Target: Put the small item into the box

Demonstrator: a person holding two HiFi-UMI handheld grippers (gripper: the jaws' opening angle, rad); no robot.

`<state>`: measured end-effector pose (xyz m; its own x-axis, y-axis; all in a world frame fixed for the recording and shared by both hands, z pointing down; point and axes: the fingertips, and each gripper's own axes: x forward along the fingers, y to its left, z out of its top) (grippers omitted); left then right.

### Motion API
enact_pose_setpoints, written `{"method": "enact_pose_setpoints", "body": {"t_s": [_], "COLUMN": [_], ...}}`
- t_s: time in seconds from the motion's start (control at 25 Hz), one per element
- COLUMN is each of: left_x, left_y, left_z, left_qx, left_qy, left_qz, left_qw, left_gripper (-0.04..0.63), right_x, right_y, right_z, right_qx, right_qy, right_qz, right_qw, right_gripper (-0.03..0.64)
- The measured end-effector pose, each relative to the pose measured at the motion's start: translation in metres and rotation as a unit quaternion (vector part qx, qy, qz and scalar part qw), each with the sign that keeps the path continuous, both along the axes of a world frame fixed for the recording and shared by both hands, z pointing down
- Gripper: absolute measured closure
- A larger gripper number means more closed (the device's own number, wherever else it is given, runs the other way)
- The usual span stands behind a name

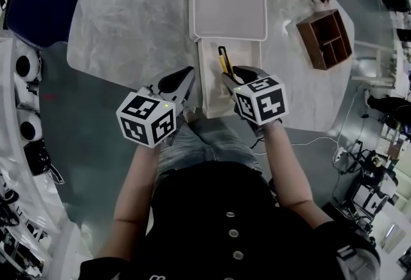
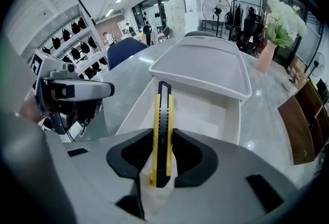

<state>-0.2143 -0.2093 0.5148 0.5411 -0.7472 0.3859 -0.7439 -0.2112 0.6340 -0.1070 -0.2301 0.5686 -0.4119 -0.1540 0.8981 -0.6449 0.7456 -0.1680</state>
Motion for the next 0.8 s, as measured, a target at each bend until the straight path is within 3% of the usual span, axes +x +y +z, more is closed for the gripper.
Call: {"method": "enact_pose_setpoints", "body": {"t_s": [0.36,0.8], "left_x": [-0.008,-0.007], "left_y": [-0.001,0.002], "left_z": [0.006,0.015], "left_qx": [-0.002,-0.015], "left_qy": [0.008,0.012], "left_qz": [-0.010,-0.017], "left_qw": [0.9999,0.9997], "left_gripper": [0.577,0.577], "right_x": [-0.003,0.002], "right_y": [-0.006,-0.006], "right_z": [0.022,0.033], "right_qx": [-0.023,-0.008], "right_qy": [0.019,0.064], "right_qz": [0.008,0.001], "right_qw": [1.000,0.998], "right_gripper": [0.497,0.497]}}
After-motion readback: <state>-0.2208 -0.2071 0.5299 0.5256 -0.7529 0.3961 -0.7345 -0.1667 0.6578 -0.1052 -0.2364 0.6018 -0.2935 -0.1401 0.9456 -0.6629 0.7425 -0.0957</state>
